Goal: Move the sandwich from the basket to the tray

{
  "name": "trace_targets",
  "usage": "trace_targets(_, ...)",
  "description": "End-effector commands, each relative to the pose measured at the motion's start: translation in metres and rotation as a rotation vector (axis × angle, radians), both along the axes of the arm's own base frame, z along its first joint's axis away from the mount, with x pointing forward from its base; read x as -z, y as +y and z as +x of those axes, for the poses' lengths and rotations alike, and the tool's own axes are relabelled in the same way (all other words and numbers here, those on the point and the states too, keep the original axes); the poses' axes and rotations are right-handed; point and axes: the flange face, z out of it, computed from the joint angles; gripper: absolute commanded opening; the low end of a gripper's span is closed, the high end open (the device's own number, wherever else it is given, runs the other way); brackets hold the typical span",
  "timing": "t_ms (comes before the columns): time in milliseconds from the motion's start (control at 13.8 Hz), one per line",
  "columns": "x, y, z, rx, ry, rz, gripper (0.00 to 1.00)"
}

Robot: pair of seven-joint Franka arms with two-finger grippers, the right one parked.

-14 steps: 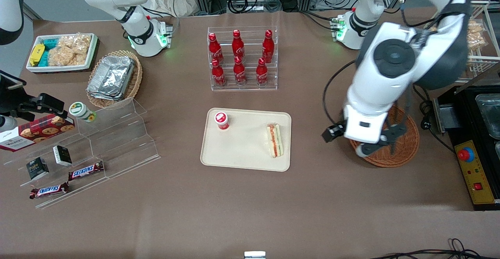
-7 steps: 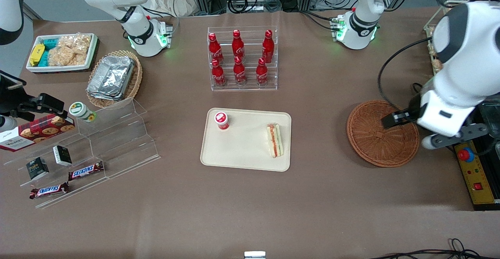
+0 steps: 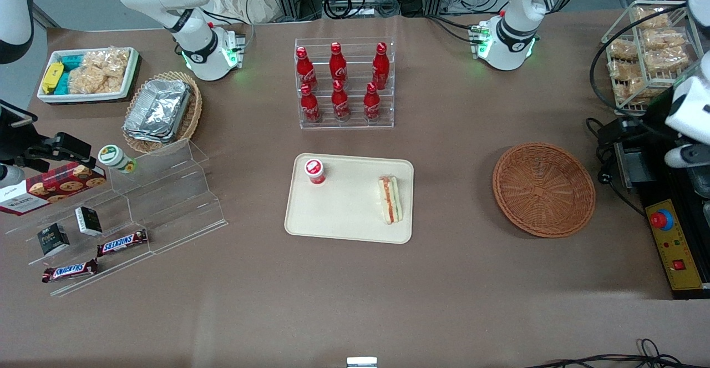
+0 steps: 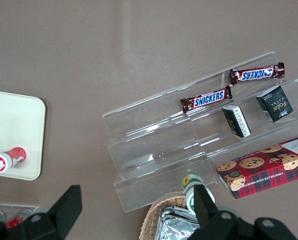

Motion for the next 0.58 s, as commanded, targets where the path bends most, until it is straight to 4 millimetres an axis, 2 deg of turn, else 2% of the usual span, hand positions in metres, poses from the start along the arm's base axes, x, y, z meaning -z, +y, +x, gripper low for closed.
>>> trace_targets(0, -0.012, 0.015, -0.034, 0.036, 0.003, -0.019, 1.00)
trace_targets(72, -0.015, 0.024, -0.040, 0.033, 0.006, -0.018, 1.00)
trace_targets(435, -0.020, 0.035, -0.055, 0.010, 0.004, -0.013, 1.00)
trace_targets(507, -0.021, 0.028, -0.058, 0.020, 0.003, -0.008, 1.00)
